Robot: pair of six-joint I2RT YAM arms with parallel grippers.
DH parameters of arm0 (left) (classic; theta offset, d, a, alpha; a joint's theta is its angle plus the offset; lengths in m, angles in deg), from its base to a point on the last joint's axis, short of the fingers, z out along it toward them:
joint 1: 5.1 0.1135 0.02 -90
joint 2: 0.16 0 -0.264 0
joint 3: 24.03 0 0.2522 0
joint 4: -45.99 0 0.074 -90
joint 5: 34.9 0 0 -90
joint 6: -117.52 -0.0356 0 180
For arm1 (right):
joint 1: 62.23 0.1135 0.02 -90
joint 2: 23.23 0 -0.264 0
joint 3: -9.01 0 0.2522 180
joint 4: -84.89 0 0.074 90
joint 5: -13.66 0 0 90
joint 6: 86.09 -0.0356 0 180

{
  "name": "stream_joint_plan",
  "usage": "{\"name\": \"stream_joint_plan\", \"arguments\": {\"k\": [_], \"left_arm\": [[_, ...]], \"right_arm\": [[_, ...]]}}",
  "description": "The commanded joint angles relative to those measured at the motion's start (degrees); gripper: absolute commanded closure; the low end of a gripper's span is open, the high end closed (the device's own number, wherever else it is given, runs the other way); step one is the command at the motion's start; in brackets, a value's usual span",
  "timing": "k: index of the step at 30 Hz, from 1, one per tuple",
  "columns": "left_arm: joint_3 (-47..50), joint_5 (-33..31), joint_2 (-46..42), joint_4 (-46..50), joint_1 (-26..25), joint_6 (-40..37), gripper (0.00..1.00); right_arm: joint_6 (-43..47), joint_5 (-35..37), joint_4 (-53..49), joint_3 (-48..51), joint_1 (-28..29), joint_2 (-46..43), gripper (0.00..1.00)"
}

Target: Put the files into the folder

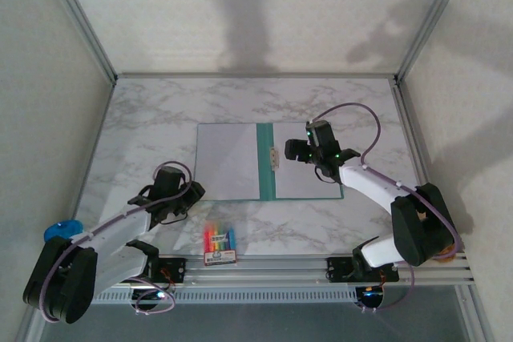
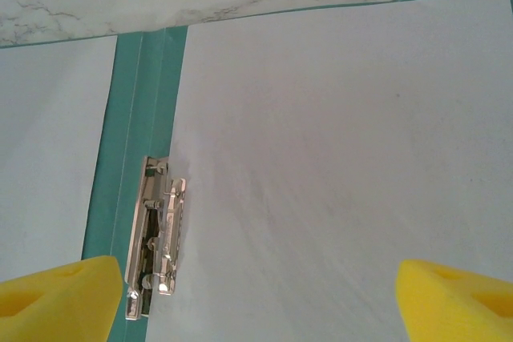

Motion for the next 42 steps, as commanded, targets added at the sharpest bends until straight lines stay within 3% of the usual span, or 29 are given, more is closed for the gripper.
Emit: {"name": "stream_joint_plan", "arguments": {"k": [1, 26, 37, 42], "left_arm": [[1.2, 1.62, -1.14, -3.93, 0.74, -0.44, 0.58], [11.26, 12.64, -4.6, -23.76, 7.79, -1.37, 0.75], [11.54, 13.57, -2.84, -26.32, 9.86, -3.36, 0.87], [10.39, 12.21, -4.28, -22.86, 10.72, -4.82, 0.93]], "right_arm": [[-0.66, -0.51, -0.86, -1.68, -0.47, 0.34, 0.11], [-0.87, -1.8, -2.39, -2.94, -1.02, 1.65, 0.11], [-0.72, -1.91, -2.32, -2.83, -1.15, 1.41, 0.11], [-0.69, -2.09, -2.38, -2.83, -1.15, 1.56, 0.11]]}}
